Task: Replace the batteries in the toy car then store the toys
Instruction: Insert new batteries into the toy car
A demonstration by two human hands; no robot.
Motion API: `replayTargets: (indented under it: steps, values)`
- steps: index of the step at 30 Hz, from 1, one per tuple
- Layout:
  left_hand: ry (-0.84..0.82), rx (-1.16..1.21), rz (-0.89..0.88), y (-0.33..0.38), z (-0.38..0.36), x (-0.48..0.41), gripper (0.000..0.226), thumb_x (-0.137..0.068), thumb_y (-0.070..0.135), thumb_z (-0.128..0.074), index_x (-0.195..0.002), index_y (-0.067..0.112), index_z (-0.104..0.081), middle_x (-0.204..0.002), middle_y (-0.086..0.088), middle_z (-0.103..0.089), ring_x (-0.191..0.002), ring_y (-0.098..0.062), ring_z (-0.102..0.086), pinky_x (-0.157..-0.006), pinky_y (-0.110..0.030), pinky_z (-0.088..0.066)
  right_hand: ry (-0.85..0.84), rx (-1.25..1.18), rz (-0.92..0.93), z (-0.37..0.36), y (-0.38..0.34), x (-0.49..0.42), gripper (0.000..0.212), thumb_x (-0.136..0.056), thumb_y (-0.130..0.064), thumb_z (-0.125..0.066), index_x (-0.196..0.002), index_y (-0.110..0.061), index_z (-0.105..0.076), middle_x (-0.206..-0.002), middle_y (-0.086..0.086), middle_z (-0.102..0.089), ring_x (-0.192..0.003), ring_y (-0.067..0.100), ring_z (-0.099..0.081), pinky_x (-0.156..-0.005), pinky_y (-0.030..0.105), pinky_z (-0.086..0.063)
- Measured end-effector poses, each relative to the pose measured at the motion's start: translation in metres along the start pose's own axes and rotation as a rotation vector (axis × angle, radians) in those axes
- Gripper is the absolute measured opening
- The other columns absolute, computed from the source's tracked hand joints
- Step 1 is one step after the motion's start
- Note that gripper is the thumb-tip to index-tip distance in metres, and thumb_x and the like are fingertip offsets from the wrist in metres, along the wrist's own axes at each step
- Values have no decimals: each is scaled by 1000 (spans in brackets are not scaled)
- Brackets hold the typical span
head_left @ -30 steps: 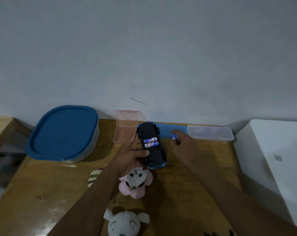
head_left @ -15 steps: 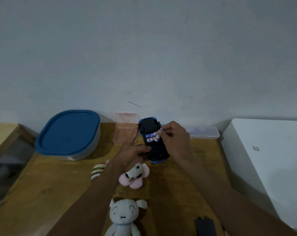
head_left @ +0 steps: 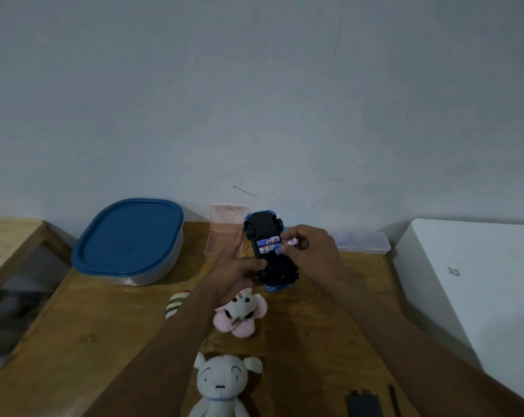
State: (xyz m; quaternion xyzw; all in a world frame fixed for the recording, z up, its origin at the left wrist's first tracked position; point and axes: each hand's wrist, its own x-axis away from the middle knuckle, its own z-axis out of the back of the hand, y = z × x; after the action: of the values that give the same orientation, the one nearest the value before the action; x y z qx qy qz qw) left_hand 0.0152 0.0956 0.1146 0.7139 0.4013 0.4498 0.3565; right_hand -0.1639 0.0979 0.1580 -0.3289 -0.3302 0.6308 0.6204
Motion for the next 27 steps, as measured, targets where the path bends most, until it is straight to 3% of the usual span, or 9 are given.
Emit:
replayTargets:
  steps: [3, 5, 8, 11, 20, 27]
  values:
    - [3, 11, -1, 1, 0, -2, 93, -84, -19, -53, -147, 44, -27, -112, -23, -68, -107, -47, -63, -91, -63, -48, -42, 169, 3, -2, -2, 0, 23, -96, -14, -54, -113, -14, -69, -119, 8, -61, -101, 20, -59, -84, 28, -53]
    - [3, 12, -5, 1, 1, -5, 94, -84, -19, -55, -148, 44, -28, -112, -21, -69, -106, -47, -63, -92, -65, -47, -28, 219, 35, -4, -1, -1, 27, -96, -14, -53, -120, -13, -66, -118, 9, -59, -101, 22, -59, -88, 28, -50]
    - [2, 8, -8, 0, 3, -7, 96, -83, -18, -56, -149, 44, -26, -107, -19, -72, -107, -48, -63, -91, -63, -48, 103, 115, -5, -2, -3, -1, 27, -90, -12, -64, -117, -10, -66, -102, 5, -65, -88, 14, -59, -87, 26, -52]
    - [2, 0, -12, 1, 4, -7, 96, -83, -18, -57, -148, 45, -27, -105, -20, -73, -107, -50, -62, -88, -61, -50, 184, 85, -36, -1, -4, -3, 23, -85, -14, -71, -106, -6, -71, -105, 10, -71, -89, 16, -64, -83, 25, -53]
    - [-27, -23, -10, 10, 9, -8, 97, -83, -20, -55, -147, 47, -29, -112, -26, -68, -107, -49, -62, -94, -68, -44, 83, 257, 16, -12, -15, -6, 24, -90, -21, -64, -110, -9, -71, -111, 10, -71, -96, 21, -66, -86, 27, -51]
    - [-44, -79, -4, 18, 6, -4, 96, -84, -19, -56, -148, 45, -26, -105, -25, -71, -94, -38, -70, -75, -48, -58, -63, 434, 76, -8, -15, -10, 22, -92, -23, -62, -104, -8, -72, -109, 11, -70, -95, 23, -64, -82, 24, -47]
